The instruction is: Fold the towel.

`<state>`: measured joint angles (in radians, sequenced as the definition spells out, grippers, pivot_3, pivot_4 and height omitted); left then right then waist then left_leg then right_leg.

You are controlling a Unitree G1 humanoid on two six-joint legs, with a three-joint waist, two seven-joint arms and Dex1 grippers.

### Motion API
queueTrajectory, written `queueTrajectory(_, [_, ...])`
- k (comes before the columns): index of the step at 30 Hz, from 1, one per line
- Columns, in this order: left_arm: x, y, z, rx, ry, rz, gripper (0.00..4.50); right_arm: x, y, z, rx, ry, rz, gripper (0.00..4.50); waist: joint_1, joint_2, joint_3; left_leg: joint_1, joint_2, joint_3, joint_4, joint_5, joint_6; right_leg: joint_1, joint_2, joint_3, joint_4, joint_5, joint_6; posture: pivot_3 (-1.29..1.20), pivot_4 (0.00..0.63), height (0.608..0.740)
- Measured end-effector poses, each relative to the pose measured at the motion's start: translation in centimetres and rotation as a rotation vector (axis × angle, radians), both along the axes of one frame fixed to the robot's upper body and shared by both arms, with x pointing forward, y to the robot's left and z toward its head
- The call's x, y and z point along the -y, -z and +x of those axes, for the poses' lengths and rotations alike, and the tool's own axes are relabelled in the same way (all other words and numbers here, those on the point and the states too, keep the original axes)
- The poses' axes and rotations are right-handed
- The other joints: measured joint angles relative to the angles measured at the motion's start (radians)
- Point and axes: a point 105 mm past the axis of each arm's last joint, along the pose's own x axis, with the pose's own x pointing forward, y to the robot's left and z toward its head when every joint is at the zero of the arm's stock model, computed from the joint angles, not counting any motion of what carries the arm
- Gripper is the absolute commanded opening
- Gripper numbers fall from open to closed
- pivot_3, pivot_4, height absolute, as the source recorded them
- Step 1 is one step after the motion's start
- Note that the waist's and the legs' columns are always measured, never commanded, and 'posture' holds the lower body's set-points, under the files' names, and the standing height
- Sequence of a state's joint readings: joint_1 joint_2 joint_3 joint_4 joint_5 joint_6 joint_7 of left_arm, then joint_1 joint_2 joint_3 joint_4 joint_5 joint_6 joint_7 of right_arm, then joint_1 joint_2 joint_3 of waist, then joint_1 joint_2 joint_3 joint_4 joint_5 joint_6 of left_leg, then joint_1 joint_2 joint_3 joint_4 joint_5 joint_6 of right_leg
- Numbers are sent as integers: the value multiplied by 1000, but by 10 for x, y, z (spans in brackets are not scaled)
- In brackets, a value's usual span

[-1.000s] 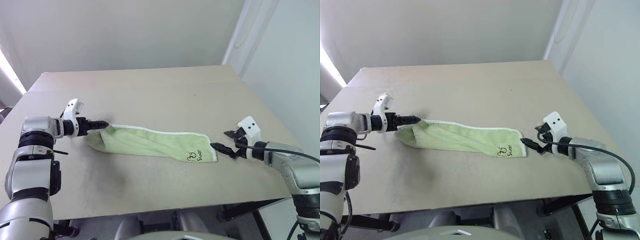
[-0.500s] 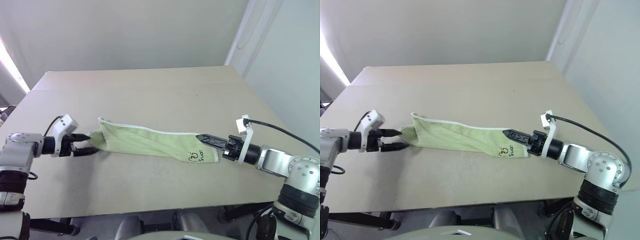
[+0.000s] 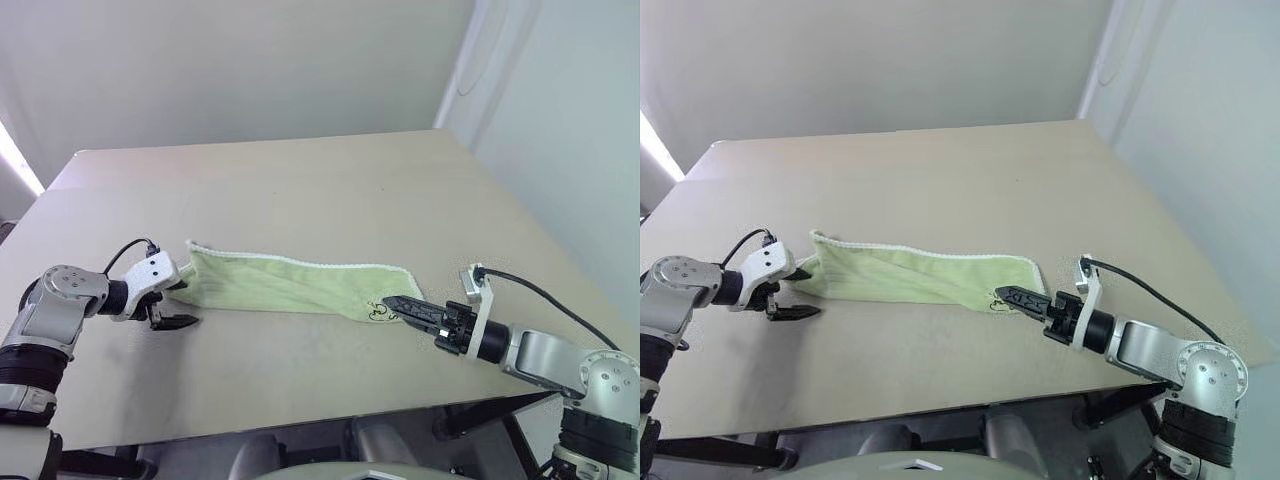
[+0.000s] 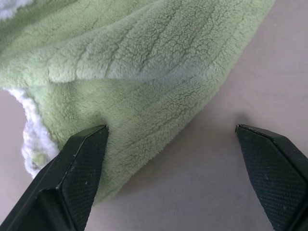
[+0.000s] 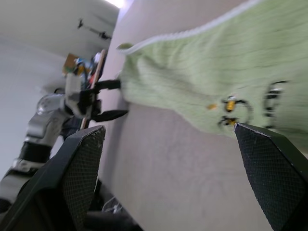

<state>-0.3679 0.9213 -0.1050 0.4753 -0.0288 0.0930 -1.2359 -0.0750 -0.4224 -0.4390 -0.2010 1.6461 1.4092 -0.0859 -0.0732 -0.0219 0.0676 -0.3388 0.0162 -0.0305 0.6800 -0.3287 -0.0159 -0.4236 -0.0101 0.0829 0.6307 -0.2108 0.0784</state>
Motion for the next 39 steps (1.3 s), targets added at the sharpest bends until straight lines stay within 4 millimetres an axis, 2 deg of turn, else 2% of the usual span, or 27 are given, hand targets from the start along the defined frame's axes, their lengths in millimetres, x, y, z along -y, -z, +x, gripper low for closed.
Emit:
queueTrajectory(4, [-5, 0, -1, -17, -32, 26, 4465, -6, 4, 0, -25, 1, 1, 4500, -2, 2, -1, 1, 1, -1, -1, 0, 0, 0, 1, 0, 1, 0, 0, 0, 0, 712])
queueTrajectory(11, [-37, -4, -41, -181, -160, 88, 4465, -10, 5, 5, -38, 26, 14, 4500, -37, 3, 0, 0, 4, 1, -5, 0, 0, -2, 1, 0, -2, 0, -1, 0, 0, 712])
queueTrajectory(17, [-44, -7, -69, -259, -176, 37, 4465, -14, 10, 11, -57, 33, -3, 4500, -27, 3, 0, 0, 4, 1, -7, 0, 0, -7, 1, -1, -3, -1, -2, 0, 0, 712])
queueTrajectory(20, [-48, -11, -69, -238, -181, -4, 4465, -8, 14, 12, -76, 41, -30, 4500, -17, 3, 1, 0, 4, 1, -7, 0, 0, -8, 0, -2, -3, -1, -2, 0, 0, 712])
queueTrajectory(23, [-50, -19, -47, -136, -215, -52, 4465, -1, 12, 11, -78, 44, -44, 4500, 2, 3, 1, 0, 2, 1, -7, 0, 0, -7, 0, -2, -3, -1, -2, 0, 0, 712])
queueTrajectory(26, [-39, -26, -27, -71, -212, -147, 4465, 4, 9, 6, -90, 46, -23, 4500, 11, 2, 0, 0, 2, 0, -7, 0, 0, -7, 0, -2, -4, -1, -2, 0, 0, 712])
queueTrajectory(29, [-7, -46, -9, -13, -138, -348, 4465, 10, 11, -2, -122, 56, -10, 4500, 14, 1, -1, -1, 1, 1, -7, 0, 0, -6, 0, -2, -5, -1, -1, 0, 0, 712])
queueTrajectory(35, [35, -77, 2, 30, 0, -499, 4465, 19, 12, -11, -150, 92, 1, 4500, 4, 0, -1, -2, 1, 2, -8, 0, 1, -3, 0, 0, -5, -2, -1, 0, 0, 712])
queueTrajectory(39, [60, -81, 7, 39, 76, -504, 4465, 24, 13, -12, -159, 129, -1, 4500, 4, 0, -1, 0, 1, 2, -7, 0, 1, -1, 0, 0, -4, -2, -1, 0, 0, 712])
